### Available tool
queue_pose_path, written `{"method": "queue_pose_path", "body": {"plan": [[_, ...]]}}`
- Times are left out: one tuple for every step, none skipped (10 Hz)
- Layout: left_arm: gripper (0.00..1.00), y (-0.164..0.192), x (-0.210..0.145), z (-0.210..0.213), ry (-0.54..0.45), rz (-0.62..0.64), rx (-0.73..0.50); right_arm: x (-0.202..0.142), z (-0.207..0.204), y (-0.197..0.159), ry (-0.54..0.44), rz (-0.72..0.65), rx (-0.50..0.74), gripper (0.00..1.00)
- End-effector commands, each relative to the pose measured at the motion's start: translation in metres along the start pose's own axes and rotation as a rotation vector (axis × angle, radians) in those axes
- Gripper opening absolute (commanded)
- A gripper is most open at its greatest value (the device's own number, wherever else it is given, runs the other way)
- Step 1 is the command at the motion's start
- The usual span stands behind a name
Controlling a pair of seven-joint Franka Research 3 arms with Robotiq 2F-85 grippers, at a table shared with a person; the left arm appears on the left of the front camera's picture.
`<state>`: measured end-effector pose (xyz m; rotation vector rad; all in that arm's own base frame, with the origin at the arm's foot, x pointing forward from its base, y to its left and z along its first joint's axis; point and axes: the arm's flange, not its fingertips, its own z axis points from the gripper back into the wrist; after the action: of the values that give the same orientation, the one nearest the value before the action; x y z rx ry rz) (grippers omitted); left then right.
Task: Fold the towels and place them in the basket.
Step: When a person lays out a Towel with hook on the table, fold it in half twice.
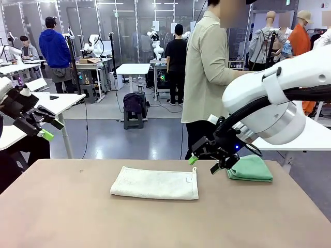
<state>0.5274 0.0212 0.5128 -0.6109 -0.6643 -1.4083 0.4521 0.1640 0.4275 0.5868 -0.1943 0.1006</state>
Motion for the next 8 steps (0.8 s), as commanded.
{"method": "queue_pose_path", "body": {"plan": [[1.00, 0.008, -0.004, 0.004, -0.053, -0.007, -0.022, 0.003, -0.017, 0.012, -0.003, -0.051, -0.040, 1.00], [1.00, 0.008, -0.005, 0.004, -0.057, 0.008, -0.027, 0.004, -0.025, 0.013, 0.006, -0.068, -0.061, 1.00], [1.00, 0.009, -0.006, 0.003, -0.059, 0.010, -0.029, 0.006, -0.034, 0.013, 0.023, -0.078, -0.073, 1.00], [1.00, 0.003, -0.004, 0.001, -0.021, 0.011, -0.008, 0.008, -0.042, 0.014, 0.024, -0.097, -0.102, 1.00], [1.00, 0.003, -0.004, 0.001, -0.021, 0.011, -0.008, 0.010, -0.050, 0.015, 0.007, -0.111, -0.136, 1.00], [1.00, 0.003, -0.004, 0.001, -0.021, 0.011, -0.008, 0.012, -0.057, 0.015, -0.013, -0.121, -0.165, 1.00], [1.00, 0.003, -0.004, 0.001, -0.021, 0.011, -0.008, 0.015, -0.064, 0.015, -0.031, -0.129, -0.177, 1.00], [1.00, 0.003, -0.004, 0.001, -0.021, 0.011, -0.008, 0.020, -0.071, 0.014, -0.043, -0.139, -0.184, 1.00]]}}
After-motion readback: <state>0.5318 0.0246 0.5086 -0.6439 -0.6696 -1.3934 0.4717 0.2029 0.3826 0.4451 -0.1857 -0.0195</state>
